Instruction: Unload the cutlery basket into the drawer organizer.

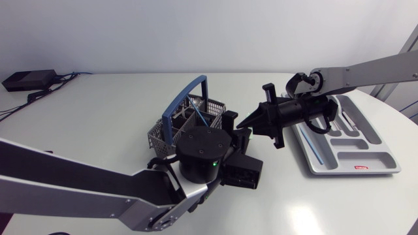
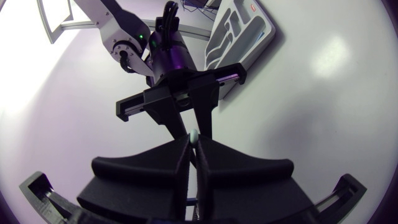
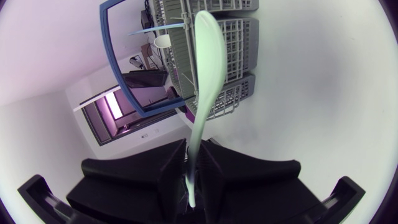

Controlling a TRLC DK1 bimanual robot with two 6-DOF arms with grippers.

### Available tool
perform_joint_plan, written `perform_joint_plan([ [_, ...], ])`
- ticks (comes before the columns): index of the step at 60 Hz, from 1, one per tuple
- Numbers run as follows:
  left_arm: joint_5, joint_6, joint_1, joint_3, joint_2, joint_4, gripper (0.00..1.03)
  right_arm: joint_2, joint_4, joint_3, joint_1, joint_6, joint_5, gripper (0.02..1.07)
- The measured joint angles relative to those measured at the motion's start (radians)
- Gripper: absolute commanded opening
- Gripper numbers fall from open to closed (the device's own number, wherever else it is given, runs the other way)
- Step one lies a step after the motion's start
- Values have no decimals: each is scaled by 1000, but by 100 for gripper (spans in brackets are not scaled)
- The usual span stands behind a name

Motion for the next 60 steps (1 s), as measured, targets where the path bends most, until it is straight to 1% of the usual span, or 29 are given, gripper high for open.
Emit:
perform_joint_plan([
  [19, 0, 4, 0, 0, 26, 45, 4, 9, -2, 1, -7, 21, -8, 8],
  [21, -1, 5, 0, 0, 28, 47, 7, 9, -2, 1, -7, 21, -8, 8],
  [22, -1, 5, 0, 0, 29, 48, 17, 9, -2, 1, -7, 21, -8, 8],
  [23, -4, 4, 0, 0, 30, 49, 18, 9, -2, 2, -7, 21, -8, 8],
  [24, -5, 4, 0, 0, 30, 50, 39, 9, -2, 2, -7, 21, -8, 8],
  [25, -8, 5, 0, 0, 31, 52, 44, 9, -2, 3, -7, 21, -8, 8],
  [26, -8, 7, 0, 0, 32, 53, 61, 9, -2, 4, -6, 21, -8, 8],
  [29, -14, 11, 0, 0, 32, 53, 81, 9, -1, 5, -7, 21, -7, 8],
  [30, -16, 11, 0, 0, 32, 52, 85, 9, -1, 5, -8, 21, -7, 8],
  [31, -19, 11, 0, 2, 32, 52, 96, 9, -1, 5, -10, 21, -6, 8],
  [32, -20, 12, 0, 2, 32, 52, 99, 9, -1, 5, -11, 21, -7, 8],
  [43, -23, 10, -4, 5, 5, 20, 99, 9, 20, 5, -20, 21, 17, 8],
  [52, -23, -2, -5, 6, -52, -54, 99, 9, 43, 5, -3, -6, 108, 8],
  [60, -23, -41, 0, 19, -85, -169, 99, 9, 44, -6, 6, -122, 251, 8],
])
